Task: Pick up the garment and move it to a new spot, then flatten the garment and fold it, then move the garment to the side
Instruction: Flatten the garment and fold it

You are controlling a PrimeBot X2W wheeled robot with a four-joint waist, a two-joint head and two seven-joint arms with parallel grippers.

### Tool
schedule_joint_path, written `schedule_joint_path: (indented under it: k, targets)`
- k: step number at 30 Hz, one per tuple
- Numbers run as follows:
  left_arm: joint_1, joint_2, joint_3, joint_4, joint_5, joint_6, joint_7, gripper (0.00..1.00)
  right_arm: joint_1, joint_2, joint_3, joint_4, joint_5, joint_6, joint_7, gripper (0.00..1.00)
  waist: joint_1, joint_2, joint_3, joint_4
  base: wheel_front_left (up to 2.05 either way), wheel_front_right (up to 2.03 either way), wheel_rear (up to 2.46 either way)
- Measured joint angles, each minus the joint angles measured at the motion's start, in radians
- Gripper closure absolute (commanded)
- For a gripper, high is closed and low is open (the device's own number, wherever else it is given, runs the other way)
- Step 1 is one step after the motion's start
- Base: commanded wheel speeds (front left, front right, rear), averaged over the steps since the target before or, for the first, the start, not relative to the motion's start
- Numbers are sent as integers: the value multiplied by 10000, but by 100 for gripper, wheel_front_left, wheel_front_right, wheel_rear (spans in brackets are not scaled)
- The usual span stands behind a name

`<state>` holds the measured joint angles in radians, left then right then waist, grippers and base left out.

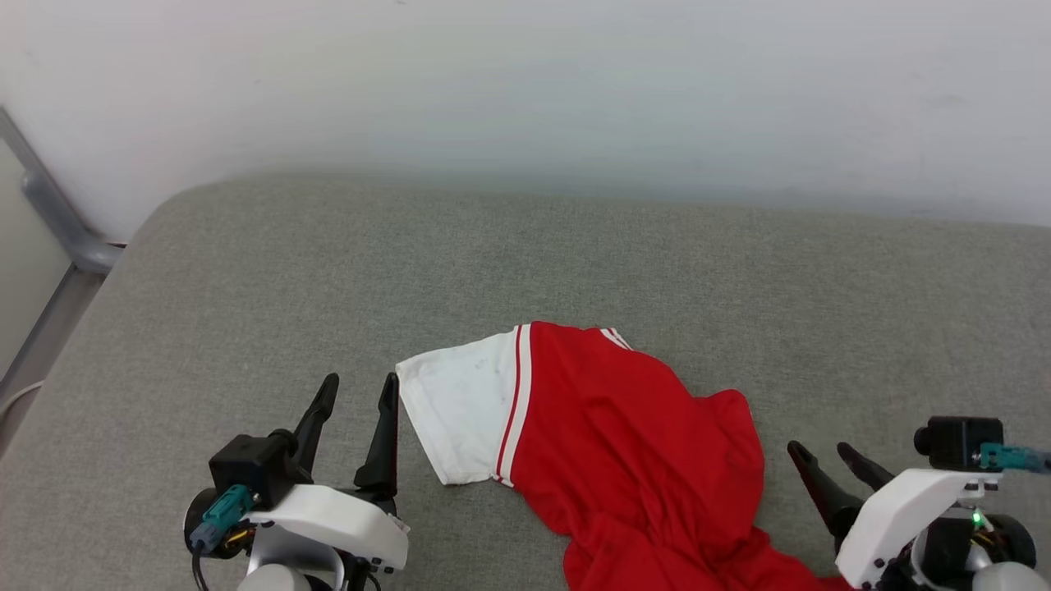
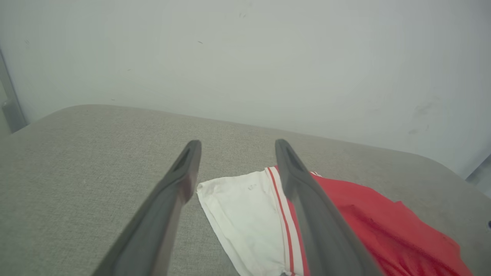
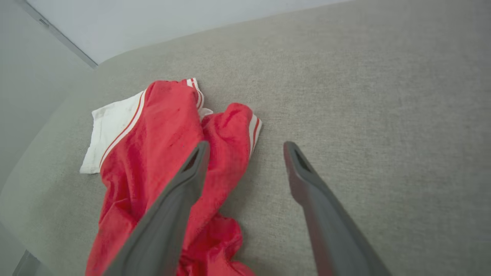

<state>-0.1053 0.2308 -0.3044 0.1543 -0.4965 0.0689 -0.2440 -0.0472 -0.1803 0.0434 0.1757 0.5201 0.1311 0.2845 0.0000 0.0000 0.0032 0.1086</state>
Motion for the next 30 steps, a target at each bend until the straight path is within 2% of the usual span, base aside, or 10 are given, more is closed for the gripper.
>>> schedule_joint_path:
  k: [5,13,21,22,23,26,30]
  targets:
    - [-202,-29,4,-15,-4,-44,-29,0,-891,-512,21,740,290,0,989,0,0,0,363,157,0,0,0]
    - [-680,-201,-6,-42,12,-157,-109,0,-2616,-1030,1327,1893,514,0,2153,0,1,0,1217,482,0,0,0]
    - [-964,-453,65,228,73,-320,-150,0,-3402,-1252,2220,3218,936,-2,3252,0,1,0,1936,882,0,0,0]
    - [-974,-462,113,261,84,-337,-157,0,-3450,-1287,2280,3277,1016,-2,3346,56,0,-1,1977,902,0,0,0]
    - [-990,-476,150,295,86,-339,-159,0,-3490,-1312,2316,3333,1103,-2,3384,100,0,-1,1994,906,0,0,0]
    - [-991,-525,236,362,113,-366,-159,0,-3608,-1406,2472,3308,1231,-2,3235,100,1,0,1961,827,0,0,0]
    - [-989,-560,337,418,186,-441,-163,0,-3896,-1659,2399,2798,1074,6,2416,100,1,0,1821,637,0,0,0]
